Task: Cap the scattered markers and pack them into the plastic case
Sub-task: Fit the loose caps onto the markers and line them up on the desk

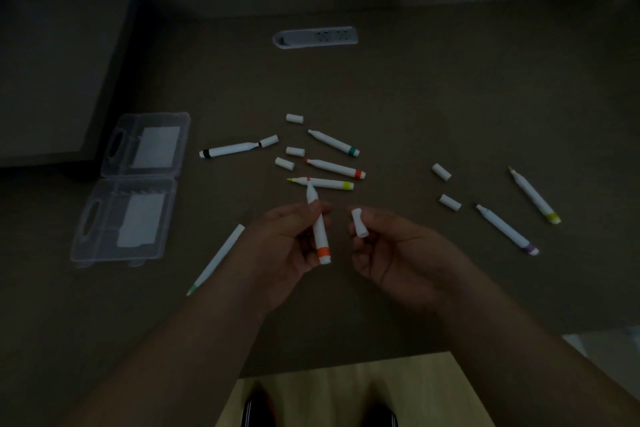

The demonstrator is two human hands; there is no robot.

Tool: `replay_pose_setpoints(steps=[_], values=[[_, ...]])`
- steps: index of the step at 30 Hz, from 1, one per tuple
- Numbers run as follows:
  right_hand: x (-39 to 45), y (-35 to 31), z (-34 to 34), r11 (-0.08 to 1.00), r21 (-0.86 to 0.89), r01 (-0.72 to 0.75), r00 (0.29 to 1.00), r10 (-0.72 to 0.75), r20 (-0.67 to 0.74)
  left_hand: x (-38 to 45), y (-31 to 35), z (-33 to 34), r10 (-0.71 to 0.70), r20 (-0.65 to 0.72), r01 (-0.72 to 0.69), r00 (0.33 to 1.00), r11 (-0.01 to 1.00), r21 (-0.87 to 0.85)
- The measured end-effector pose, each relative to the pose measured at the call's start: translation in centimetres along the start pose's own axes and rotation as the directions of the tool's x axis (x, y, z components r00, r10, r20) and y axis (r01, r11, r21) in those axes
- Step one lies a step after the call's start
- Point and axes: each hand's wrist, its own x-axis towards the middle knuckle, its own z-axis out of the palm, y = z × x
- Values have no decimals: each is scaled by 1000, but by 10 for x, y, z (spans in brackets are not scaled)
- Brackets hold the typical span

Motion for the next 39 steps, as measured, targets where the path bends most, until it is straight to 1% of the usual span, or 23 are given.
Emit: replay_pose_setpoints(steps=[2,3,4,5,6,7,8,11,13,17,21,23,24,27,29,31,34,39], values=[[-3,0,3,989,-132,67,997,-72,-35,-1,-2,0,20,14,-20,1000,999,26],[-5,0,5,961,-251,113,990,-130,-50,-1,-3,0,23,14,-24,1000,999,33],[-7,0,6,890,-426,161,977,-203,-57,-1,-3,0,22,7,-22,1000,999,34],[-9,0,6,763,-617,195,957,-286,-51,-1,-4,0,20,-3,-20,1000,999,34],[-10,1,6,611,-760,222,930,-367,-23,-1,-4,0,18,-13,-17,1000,999,36],[-11,2,6,484,-839,248,903,-429,19,-1,-5,0,14,-18,-13,1000,999,40],[-13,3,6,409,-870,274,882,-469,57,-1,-4,0,9,-19,-8,1000,999,44],[-18,10,6,303,-888,345,833,-534,142,0,-2,2,4,-19,-3,1000,999,37],[-18,12,5,233,-902,364,814,-551,186,0,0,4,0,-22,1,1000,1000,31],[-18,15,4,169,-909,381,798,-557,231,0,3,9,-1,-3,1,1000,999,36],[-17,16,4,171,-905,389,793,-563,234,-1,5,11,6,-8,-6,1000,1000,29],[-17,14,3,209,-896,391,793,-571,213,-1,3,10,12,3,-12,1000,999,50],[-17,13,2,251,-885,392,794,-579,187,-2,1,9,15,3,-15,1000,996,82],[-16,2,1,395,-828,398,782,-618,81,-5,-6,7,27,-23,-20,999,957,289],[-14,-9,1,495,-757,426,771,-636,18,-7,-13,8,54,-26,-36,998,885,463],[-10,-17,2,572,-676,465,767,-641,-15,-8,-19,10,94,-16,-69,995,828,556],[-6,-20,5,584,-645,493,763,-646,-1,-10,-24,15,102,-13,-73,995,789,610],[-4,-15,6,585,-648,488,775,-631,15,-12,-25,17,112,14,-94,994,748,657]])
